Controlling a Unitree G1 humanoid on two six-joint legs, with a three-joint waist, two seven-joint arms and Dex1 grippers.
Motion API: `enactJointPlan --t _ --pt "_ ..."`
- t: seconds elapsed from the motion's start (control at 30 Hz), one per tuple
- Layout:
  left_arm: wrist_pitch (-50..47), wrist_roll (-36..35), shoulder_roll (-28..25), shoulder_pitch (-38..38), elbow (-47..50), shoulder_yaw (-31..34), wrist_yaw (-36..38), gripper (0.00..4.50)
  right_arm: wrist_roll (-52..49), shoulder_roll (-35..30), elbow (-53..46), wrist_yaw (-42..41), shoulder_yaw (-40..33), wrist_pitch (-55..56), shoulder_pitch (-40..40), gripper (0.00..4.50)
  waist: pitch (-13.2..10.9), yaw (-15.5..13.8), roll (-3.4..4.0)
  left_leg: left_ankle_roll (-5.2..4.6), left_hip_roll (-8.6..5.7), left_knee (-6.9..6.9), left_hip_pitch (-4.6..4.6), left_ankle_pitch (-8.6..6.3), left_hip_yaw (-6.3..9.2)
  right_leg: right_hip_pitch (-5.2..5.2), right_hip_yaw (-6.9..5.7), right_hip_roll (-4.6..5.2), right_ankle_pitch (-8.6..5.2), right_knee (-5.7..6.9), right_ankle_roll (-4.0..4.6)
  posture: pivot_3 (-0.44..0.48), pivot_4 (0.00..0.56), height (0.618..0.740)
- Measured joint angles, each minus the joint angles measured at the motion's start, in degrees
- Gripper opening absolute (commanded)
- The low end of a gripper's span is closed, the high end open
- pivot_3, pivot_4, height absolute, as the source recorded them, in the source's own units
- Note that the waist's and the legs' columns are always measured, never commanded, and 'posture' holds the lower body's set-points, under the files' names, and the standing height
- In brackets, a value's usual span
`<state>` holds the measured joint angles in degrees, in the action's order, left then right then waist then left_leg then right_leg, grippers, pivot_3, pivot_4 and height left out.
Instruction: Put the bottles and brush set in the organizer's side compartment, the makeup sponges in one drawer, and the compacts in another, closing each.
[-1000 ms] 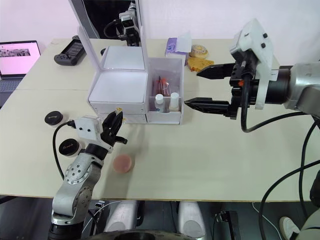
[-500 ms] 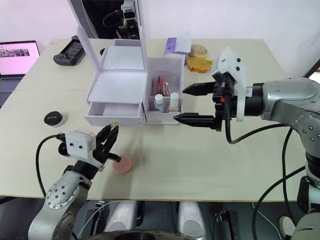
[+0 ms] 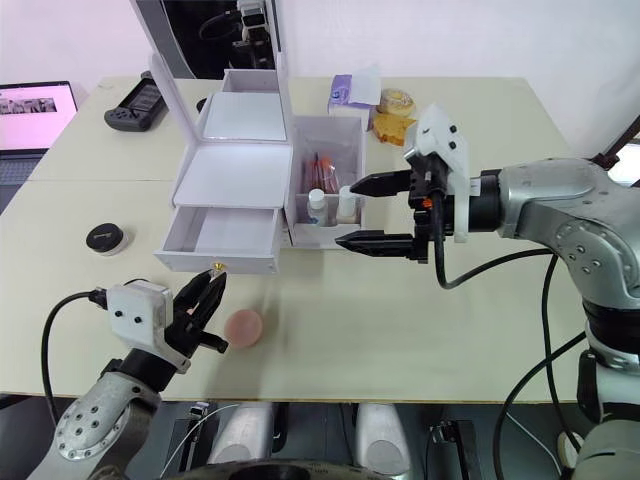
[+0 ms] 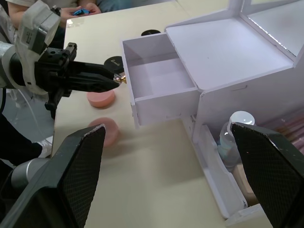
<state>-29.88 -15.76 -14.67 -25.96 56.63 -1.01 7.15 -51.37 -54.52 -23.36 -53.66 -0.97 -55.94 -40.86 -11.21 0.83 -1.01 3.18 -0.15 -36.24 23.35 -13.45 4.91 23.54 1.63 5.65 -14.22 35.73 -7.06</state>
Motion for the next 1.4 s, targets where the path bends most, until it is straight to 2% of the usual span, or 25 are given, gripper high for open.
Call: enactJointPlan --t 0.1,0.2,0.27,0.43,0.53,0.67,0.8,0.87,0.93,1.03,1.13,1.27,1.4 --pt "0.0 -0.9 0.0 0.2 0.4 0.3 -0.4 2.1 0.5 0.0 0.1 -0.2 0.0 0.2 0.0 4.5 0.0 -0.1 0.0 0.0 0.0 0.0 0.0 0.0 0.0 0.0 0.0 0.0 0.0 0.0 0.0 0.0 0.15 0.74" --pt "0.4 -3.5 -0.5 0.4 0.9 1.7 -0.1 3.71 0.7 0.1 0.1 -0.5 0.0 0.5 0.0 4.5 0.0 -0.2 0.0 0.0 0.0 -0.03 -0.01 0.0 0.01 -0.02 0.0 0.0 0.01 0.01 0.01 0.0 0.15 0.74" --pt "1.9 -6.1 -1.7 -1.0 0.9 3.1 0.4 4.48 1.0 0.1 0.1 -0.8 0.0 0.9 0.0 4.5 0.0 -0.1 0.0 0.0 0.0 -0.02 -0.01 0.0 0.01 -0.02 0.0 0.0 0.01 -0.01 0.01 0.0 0.15 0.74" --pt "12.2 -17.3 -7.3 -11.7 1.0 8.8 6.5 4.48 1.9 1.6 1.8 -2.0 0.2 2.0 -0.5 4.5 0.0 0.0 0.0 0.0 0.03 0.03 0.0 -0.01 -0.01 -0.01 0.0 0.01 0.02 -0.13 0.06 0.0 0.15 0.74" --pt "18.1 -22.3 -8.4 -18.2 1.0 15.4 10.3 4.48 3.0 2.3 3.1 -3.1 0.8 3.2 -0.9 4.5 0.0 -0.1 0.02 0.01 0.04 0.03 0.02 -0.01 -0.05 -0.03 -0.01 0.02 0.07 -0.28 0.13 0.0 0.15 0.74" --pt "21.6 -30.9 -8.9 -18.5 -0.3 26.6 12.5 4.48 4.3 4.7 5.1 -5.2 2.9 4.6 -3.1 4.5 0.0 -0.1 0.02 0.01 0.06 0.03 0.03 -0.01 -0.04 -0.05 -0.06 0.01 0.09 -0.33 0.16 0.0 0.15 0.74" --pt "23.1 -35.1 -15.6 -20.4 -8.5 37.4 24.5 4.48 5.6 6.2 8.2 -9.1 4.5 6.4 -5.8 4.5 0.0 0.0 0.02 0.0 0.06 0.08 0.03 -0.01 -0.06 -0.02 -0.09 0.0 0.09 -0.37 0.16 0.0 0.15 0.74" --pt "23.2 -35.2 -19.8 -22.0 -18.5 42.1 35.1 4.48 7.0 6.1 10.8 -12.9 5.3 8.3 -7.3 4.5 0.0 0.2 0.04 -0.01 0.06 0.11 0.05 -0.02 -0.09 0.04 -0.09 0.0 0.09 -0.38 0.16 0.0 0.15 0.74" --pt "23.5 -34.7 -21.1 -22.3 -25.2 45.0 40.2 4.48 8.1 5.5 13.1 -15.0 5.1 9.9 -7.6 4.5 0.0 0.3 0.03 -0.01 0.06 0.11 0.05 -0.02 -0.09 0.02 -0.09 0.0 0.08 -0.4 0.16 0.0 0.15 0.74" --pt "24.8 -32.8 -25.7 -20.2 -39.1 50.4 48.6 4.48 9.1 3.5 19.8 -20.9 2.6 14.3 -7.1 4.5 0.0 0.0 -0.02 -0.02 0.07 0.12 0.06 -0.03 -0.08 0.03 -0.12 0.0 0.08 -0.43 0.16 0.0 0.15 0.74" --pt "25.9 -30.8 -29.8 -17.0 -49.2 54.8 52.9 4.48 11.3 0.9 25.1 -24.3 -0.2 19.2 -4.9 4.5 0.0 -0.1 -0.06 0.0 0.08 0.11 0.06 -0.03 -0.09 0.0 -0.13 0.02 0.09 -0.46 0.16 0.0 0.15 0.74" --pt "26.3 -28.7 -36.8 -10.9 -61.2 57.3 58.4 4.48 15.9 -2.4 31.3 -27.4 -2.0 25.1 1.0 4.5 0.0 0.2 -0.05 0.0 0.08 0.14 0.06 -0.03 -0.12 0.03 -0.12 0.02 0.09 -0.4 0.16 0.0 0.15 0.74" --pt "24.0 -27.3 -43.2 -1.8 -71.0 56.1 61.3 4.48 18.7 -3.9 35.7 -27.6 -6.4 30.3 8.3 4.5 0.0 0.4 0.01 -0.01 0.17 0.24 0.01 -0.03 -0.16 0.13 -0.11 -0.07 0.09 -0.21 0.14 0.0 0.15 0.74"
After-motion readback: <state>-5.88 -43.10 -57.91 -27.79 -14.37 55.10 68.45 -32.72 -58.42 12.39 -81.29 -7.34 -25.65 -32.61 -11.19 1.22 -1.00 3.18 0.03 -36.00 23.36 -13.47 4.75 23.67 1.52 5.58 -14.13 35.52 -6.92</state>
